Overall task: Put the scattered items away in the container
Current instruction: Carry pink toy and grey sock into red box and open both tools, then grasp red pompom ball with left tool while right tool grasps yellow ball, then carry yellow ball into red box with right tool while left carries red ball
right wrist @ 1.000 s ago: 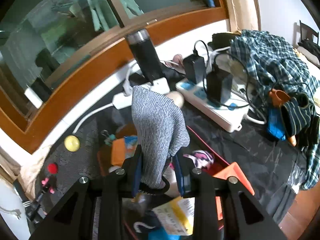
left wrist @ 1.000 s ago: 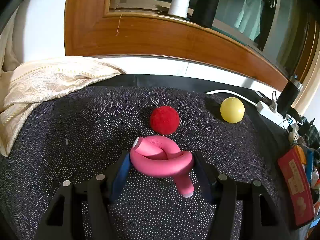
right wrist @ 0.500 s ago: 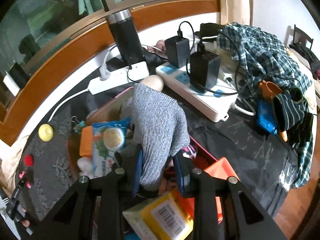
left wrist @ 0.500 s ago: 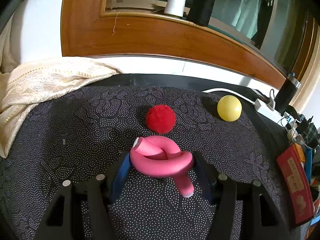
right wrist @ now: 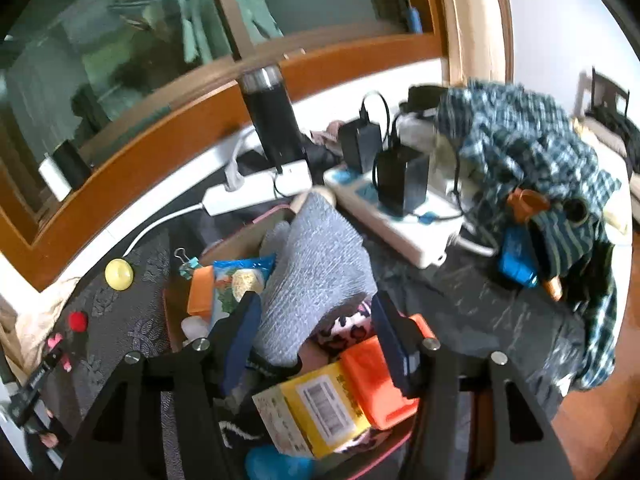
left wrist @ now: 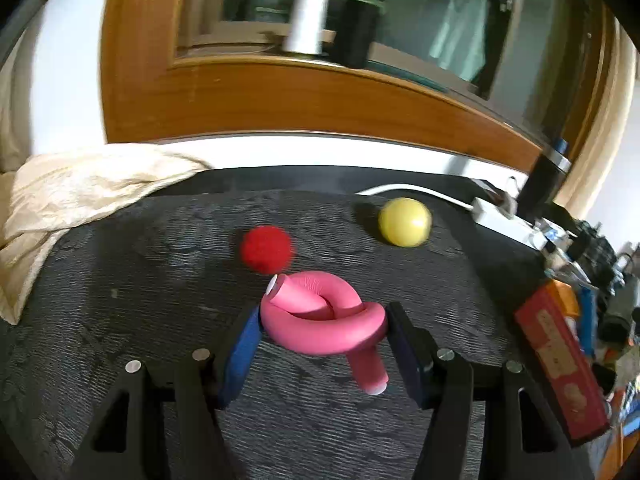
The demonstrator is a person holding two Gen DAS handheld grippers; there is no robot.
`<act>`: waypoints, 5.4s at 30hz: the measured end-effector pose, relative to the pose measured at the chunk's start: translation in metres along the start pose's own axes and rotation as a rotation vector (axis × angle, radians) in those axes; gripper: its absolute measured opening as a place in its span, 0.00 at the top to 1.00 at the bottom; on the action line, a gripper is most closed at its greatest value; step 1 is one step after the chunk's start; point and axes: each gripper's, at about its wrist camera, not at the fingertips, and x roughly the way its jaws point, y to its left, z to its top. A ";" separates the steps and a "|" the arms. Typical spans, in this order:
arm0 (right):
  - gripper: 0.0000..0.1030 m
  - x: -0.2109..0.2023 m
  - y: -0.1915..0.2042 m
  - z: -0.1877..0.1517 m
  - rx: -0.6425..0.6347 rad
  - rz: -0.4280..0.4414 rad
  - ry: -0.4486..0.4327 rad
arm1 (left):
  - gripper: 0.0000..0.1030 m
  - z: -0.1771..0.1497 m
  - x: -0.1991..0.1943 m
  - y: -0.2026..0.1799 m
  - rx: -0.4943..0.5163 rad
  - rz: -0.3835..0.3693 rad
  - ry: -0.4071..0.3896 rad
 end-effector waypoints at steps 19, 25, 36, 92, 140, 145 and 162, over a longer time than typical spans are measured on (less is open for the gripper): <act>0.38 -0.040 -0.006 -0.023 -0.116 -0.036 -0.161 | 0.38 -0.027 -0.031 -0.206 0.268 -0.307 0.044; 0.37 -0.044 -0.024 -0.023 -0.068 -0.023 -0.170 | 0.38 -0.035 -0.024 -0.255 0.357 -0.332 0.034; 0.37 -0.048 -0.038 -0.024 -0.036 -0.005 -0.186 | 0.38 -0.052 0.006 -0.287 0.434 -0.346 0.082; 0.23 0.047 0.204 -0.061 -0.296 0.266 0.016 | 0.27 0.032 0.067 0.051 -0.075 0.058 0.058; 0.46 0.140 0.239 0.023 -0.094 0.305 0.208 | 0.62 0.038 0.095 0.051 -0.138 0.009 0.067; 0.46 0.102 0.184 0.053 -0.144 0.112 0.149 | 0.62 0.038 0.096 0.054 -0.130 -0.003 0.059; 0.47 0.144 0.092 0.064 -0.092 -0.107 0.290 | 0.62 0.038 0.092 0.040 -0.097 -0.034 0.056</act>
